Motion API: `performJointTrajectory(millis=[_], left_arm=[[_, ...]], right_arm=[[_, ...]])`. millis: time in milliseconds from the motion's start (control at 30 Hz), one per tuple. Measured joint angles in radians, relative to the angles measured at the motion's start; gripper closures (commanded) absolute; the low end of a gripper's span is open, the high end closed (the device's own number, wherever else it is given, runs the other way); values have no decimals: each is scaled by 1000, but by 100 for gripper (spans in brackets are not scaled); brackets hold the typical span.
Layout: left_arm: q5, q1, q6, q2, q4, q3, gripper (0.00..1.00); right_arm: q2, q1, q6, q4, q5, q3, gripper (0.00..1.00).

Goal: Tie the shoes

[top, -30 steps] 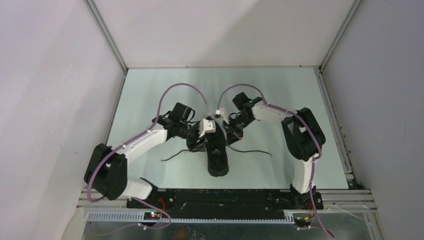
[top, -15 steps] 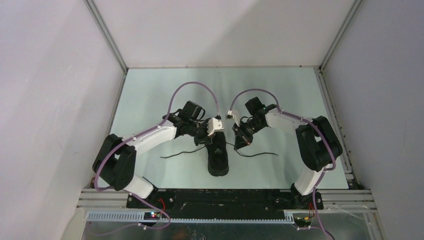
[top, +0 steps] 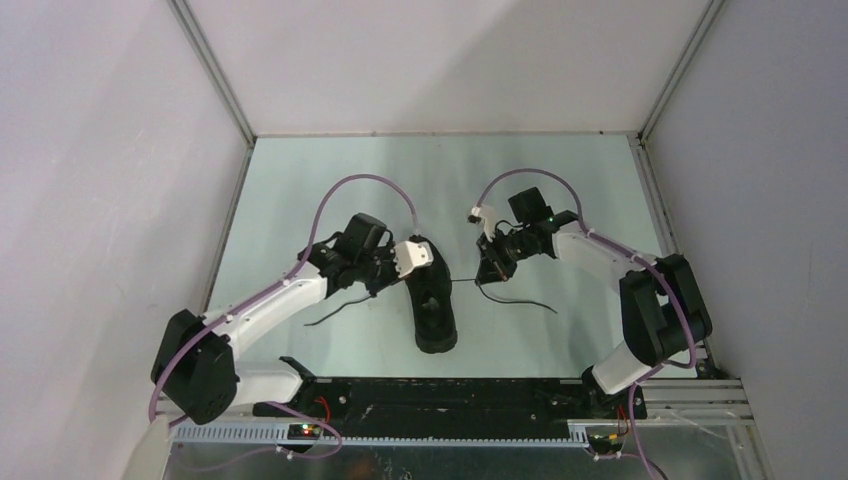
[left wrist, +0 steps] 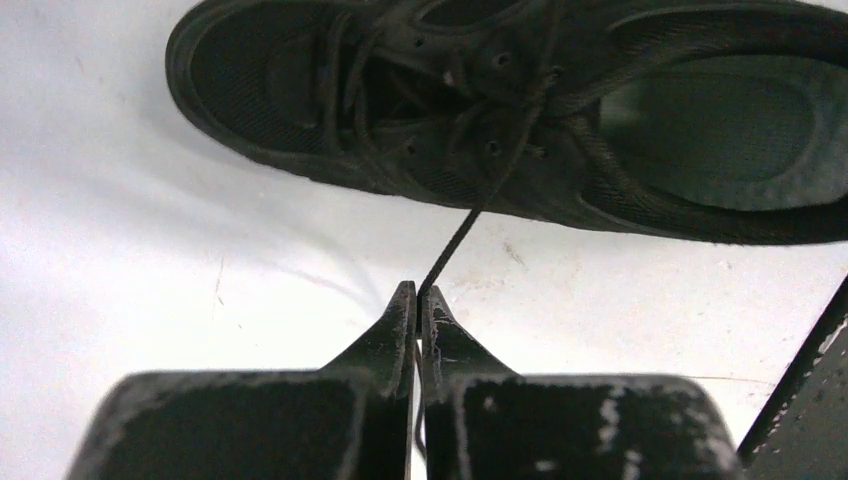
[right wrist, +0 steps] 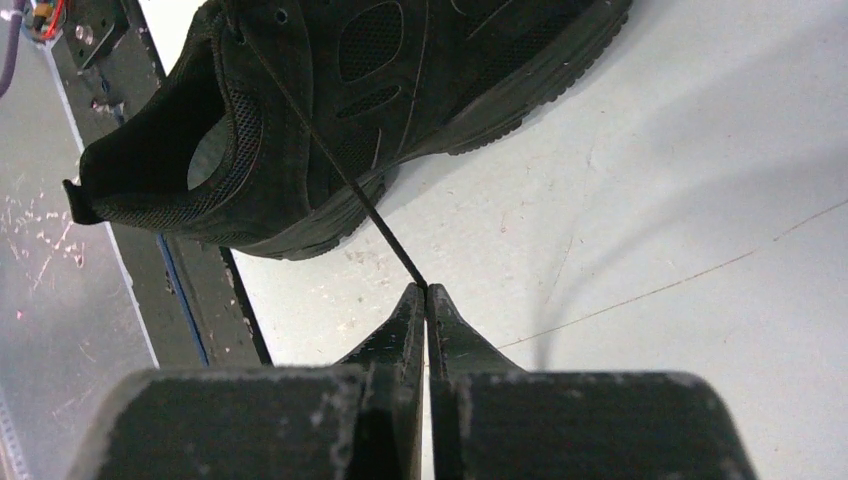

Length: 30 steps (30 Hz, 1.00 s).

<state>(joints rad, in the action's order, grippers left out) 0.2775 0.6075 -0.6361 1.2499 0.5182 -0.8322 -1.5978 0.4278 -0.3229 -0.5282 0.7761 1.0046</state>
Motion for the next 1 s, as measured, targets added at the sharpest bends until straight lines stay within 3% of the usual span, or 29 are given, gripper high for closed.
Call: performJointTrajectory(millis=[267, 533, 600, 633, 667, 800, 1000], left_arm=[[-76, -11, 117, 26, 8, -8, 100], [-202, -66, 149, 26, 84, -8, 100], [-178, -66, 148, 26, 96, -8, 93], [-147, -66, 147, 25, 98, -8, 83], [-113, -64, 148, 24, 97, -8, 80], [24, -56, 164, 24, 100, -14, 59], [96, -64, 165, -13, 106, -48, 46]], right_arm=[[21, -30, 63, 43, -35, -41, 100], [34, -102, 82, 34, -163, -73, 100], [42, -85, 76, 33, -164, -73, 100], [49, -67, 68, 32, -159, -73, 98], [55, -52, 63, 31, -152, -73, 96], [96, -3, 13, -16, -109, -63, 74], [110, -50, -251, -299, -100, 156, 54]])
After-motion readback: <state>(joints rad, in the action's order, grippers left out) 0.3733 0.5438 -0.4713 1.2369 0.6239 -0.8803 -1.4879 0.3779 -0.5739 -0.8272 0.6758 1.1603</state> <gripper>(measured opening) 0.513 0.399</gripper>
